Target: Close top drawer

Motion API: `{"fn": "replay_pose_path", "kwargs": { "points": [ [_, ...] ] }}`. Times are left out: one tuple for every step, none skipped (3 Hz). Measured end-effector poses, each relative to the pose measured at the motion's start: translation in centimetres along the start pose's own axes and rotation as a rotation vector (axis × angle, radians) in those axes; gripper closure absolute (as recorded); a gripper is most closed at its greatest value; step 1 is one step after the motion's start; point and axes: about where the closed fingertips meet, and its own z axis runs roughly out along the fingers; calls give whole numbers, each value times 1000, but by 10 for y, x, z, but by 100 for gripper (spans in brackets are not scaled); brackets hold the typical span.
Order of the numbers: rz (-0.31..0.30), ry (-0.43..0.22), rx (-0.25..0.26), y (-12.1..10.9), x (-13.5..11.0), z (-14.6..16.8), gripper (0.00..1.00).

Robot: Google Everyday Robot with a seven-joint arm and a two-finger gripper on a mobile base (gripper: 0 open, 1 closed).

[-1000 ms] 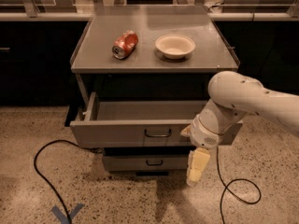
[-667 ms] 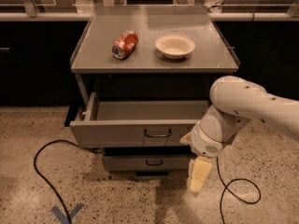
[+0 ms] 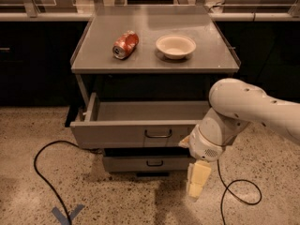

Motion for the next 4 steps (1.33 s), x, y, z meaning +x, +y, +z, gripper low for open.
{"fn": "replay_pose_path", "kwargs": {
  "points": [
    [-26, 14, 43, -26, -6, -11, 0],
    [-73, 43, 101, -86, -18, -32, 0],
    [-73, 41, 102, -80, -17, -31, 0],
    [-66, 27, 74, -72, -12, -18, 0]
  ]
}}
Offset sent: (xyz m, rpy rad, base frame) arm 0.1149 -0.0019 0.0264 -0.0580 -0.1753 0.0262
